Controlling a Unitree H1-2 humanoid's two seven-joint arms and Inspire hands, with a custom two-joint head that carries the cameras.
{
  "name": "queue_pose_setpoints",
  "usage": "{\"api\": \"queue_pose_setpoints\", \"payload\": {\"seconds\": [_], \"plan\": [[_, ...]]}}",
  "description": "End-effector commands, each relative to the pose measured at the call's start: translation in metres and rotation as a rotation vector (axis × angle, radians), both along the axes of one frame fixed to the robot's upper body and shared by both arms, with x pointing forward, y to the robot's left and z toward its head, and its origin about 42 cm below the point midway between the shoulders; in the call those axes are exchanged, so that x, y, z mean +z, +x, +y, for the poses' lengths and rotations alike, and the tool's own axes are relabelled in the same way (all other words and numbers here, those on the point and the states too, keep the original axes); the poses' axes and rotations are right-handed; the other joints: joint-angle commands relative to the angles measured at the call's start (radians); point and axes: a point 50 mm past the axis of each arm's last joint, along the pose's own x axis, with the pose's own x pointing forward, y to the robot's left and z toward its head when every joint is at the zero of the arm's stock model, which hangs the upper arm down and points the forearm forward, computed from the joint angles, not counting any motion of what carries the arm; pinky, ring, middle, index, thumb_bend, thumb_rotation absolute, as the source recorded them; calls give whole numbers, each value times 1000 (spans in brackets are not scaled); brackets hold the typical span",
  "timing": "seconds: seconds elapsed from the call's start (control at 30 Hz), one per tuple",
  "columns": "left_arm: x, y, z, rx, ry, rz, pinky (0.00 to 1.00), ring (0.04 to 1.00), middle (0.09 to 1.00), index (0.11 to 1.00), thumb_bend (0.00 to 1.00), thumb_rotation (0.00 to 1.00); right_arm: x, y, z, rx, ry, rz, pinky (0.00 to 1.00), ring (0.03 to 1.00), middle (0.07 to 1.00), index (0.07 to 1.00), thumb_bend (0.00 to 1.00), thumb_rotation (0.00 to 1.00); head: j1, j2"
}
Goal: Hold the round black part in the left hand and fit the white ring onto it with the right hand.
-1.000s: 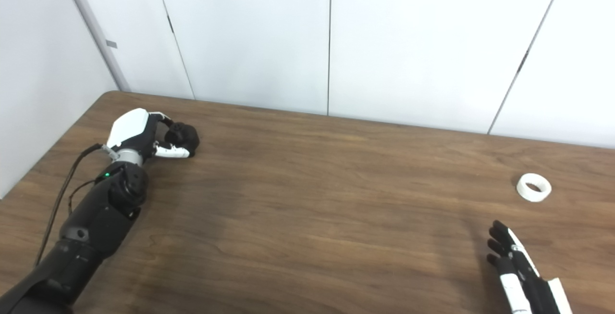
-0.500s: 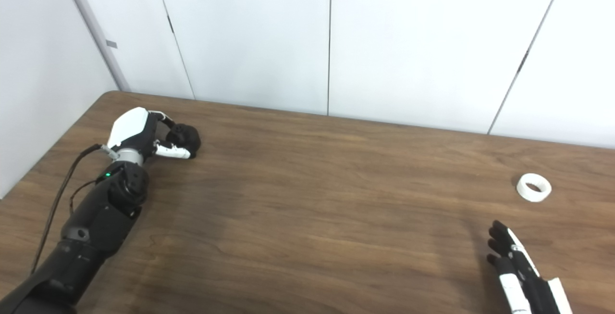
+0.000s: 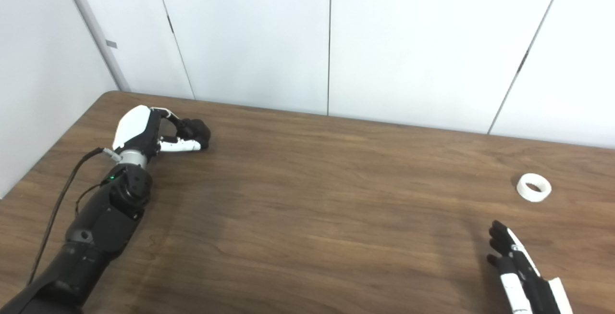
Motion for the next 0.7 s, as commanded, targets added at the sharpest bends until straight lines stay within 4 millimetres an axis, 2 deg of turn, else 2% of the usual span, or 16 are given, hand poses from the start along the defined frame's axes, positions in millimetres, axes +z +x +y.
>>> {"api": "queue_pose_setpoints", "payload": {"seconds": [0.0,0.3,0.53,0.67], "plan": [[33,10,8,-11,78,-104,1000,887,775,485,520,43,4,-2,-4,-11,-10,-5,848,919,923,914,469,967,1,1],[33,6,6,-57,180,-101,1000,886,768,484,521,43,4,-2,-3,-13,-13,-2,854,918,925,915,478,966,-1,4],[37,-4,-1,-109,331,-100,1000,885,769,484,522,44,5,0,-2,-16,-22,1,851,916,921,914,497,964,-10,7],[40,-9,-6,-123,352,-99,1000,888,770,484,522,45,5,0,-1,-21,-37,6,849,914,920,915,505,971,-13,8]]}}
